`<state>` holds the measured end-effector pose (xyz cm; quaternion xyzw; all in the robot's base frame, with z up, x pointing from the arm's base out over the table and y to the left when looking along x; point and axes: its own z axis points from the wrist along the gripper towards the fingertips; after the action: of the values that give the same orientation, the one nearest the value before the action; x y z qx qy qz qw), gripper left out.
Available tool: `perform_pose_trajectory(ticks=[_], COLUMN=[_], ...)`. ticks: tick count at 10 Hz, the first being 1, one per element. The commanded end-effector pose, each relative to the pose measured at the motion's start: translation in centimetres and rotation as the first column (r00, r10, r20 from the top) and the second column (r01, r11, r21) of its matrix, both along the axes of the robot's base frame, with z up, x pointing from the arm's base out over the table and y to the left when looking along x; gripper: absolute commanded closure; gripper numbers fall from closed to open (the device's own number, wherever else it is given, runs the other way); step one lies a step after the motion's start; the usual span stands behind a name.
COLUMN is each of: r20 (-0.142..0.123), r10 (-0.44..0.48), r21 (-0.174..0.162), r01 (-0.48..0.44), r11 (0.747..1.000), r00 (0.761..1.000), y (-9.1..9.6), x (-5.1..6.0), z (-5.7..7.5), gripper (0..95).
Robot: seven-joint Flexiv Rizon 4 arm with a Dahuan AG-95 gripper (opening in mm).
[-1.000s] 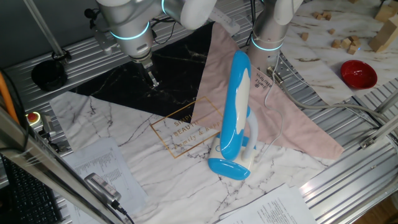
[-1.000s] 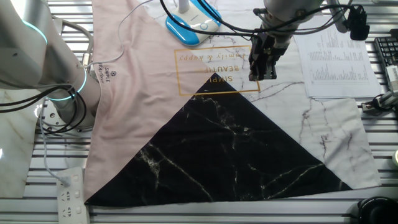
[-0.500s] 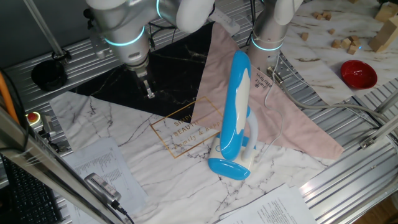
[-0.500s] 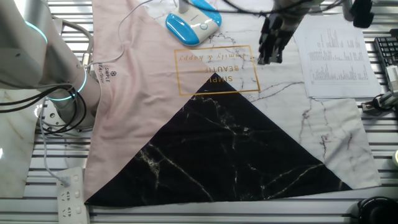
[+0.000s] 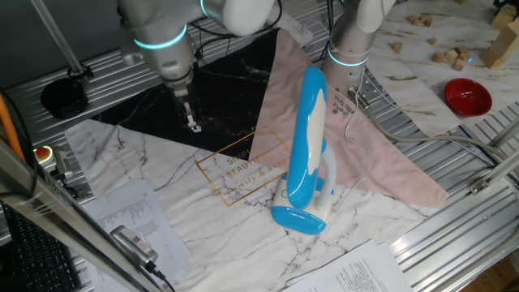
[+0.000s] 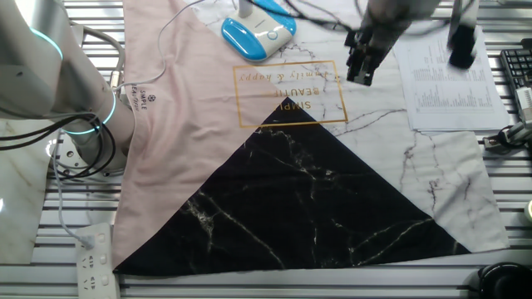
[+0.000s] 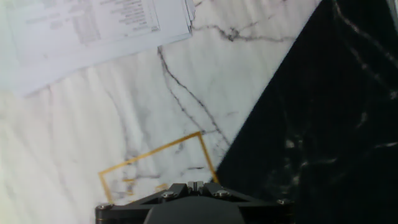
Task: Turn on the desk lamp by pressing the button
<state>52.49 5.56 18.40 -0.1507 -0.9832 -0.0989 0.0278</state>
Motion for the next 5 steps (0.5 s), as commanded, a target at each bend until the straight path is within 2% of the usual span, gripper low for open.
perform_pose_trajectory(ticks=[1, 3, 4, 5], r20=[0.068, 0.078, 0.100, 0.111], r10=[0.014, 0.018, 0.029, 0.032], r21=[0.359, 0.467, 0.505, 0.531], r01=[-0.038, -0.052, -0.076, -0.087], r11=[0.933, 0.883, 0.860, 0.843], r00=[0.998, 0.997, 0.995, 0.993], y=[0.20, 0.20, 0.20, 0.20], x=[0.12, 0.12, 0.12, 0.12], z=[0.00, 0.00, 0.00, 0.00], gripper=[95.0, 95.0, 95.0, 95.0])
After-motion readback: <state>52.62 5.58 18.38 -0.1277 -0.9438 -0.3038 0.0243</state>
